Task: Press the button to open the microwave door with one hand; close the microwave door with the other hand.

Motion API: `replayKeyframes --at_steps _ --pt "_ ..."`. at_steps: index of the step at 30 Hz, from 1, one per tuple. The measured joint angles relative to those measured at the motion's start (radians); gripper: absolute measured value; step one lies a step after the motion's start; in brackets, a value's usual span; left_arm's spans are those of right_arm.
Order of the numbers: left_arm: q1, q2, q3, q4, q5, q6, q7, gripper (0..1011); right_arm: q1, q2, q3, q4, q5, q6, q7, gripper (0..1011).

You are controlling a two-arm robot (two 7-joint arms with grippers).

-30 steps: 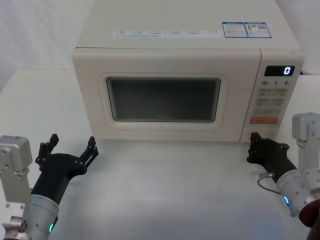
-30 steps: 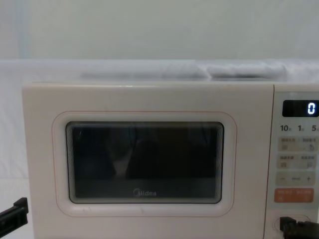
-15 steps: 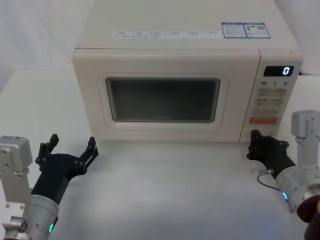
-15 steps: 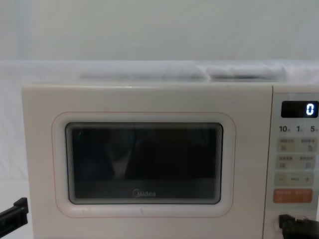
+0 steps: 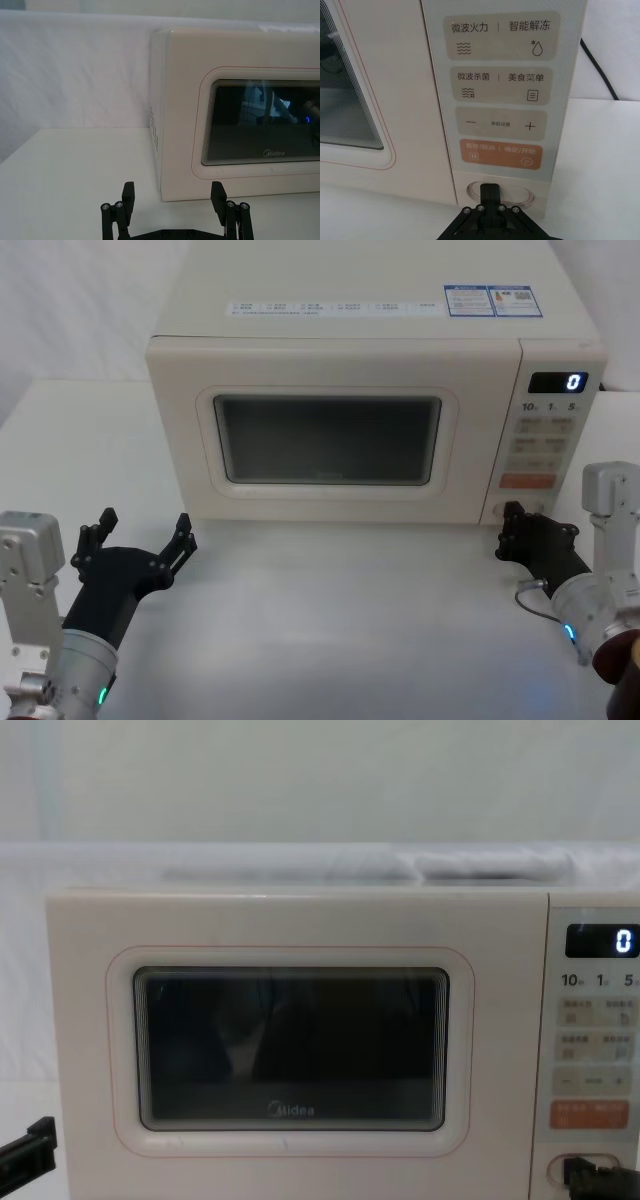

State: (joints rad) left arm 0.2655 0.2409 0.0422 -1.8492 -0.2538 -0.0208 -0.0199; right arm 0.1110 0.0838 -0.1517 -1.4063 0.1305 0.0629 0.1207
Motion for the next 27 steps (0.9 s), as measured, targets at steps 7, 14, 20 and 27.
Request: replayKeyframes --at_steps 7,14,20,27 --pt "0.000 0.000 0.000 0.000 0.000 0.000 0.000 1001 -0.001 -0.002 0.003 -0.002 -0.006 0.001 -0.003 0" --pt "0.000 0.000 0.000 0.000 0.000 0.000 0.000 1001 0.007 -0.002 0.005 0.002 -0.014 0.004 -0.004 0" --pt "0.000 0.000 0.000 0.000 0.000 0.000 0.000 1001 0.023 -0.003 0.005 0.014 -0.022 0.005 -0.004 0" --pt "0.000 0.000 0.000 0.000 0.000 0.000 0.000 1001 0.039 -0.010 0.001 0.033 -0.028 0.000 -0.005 0"
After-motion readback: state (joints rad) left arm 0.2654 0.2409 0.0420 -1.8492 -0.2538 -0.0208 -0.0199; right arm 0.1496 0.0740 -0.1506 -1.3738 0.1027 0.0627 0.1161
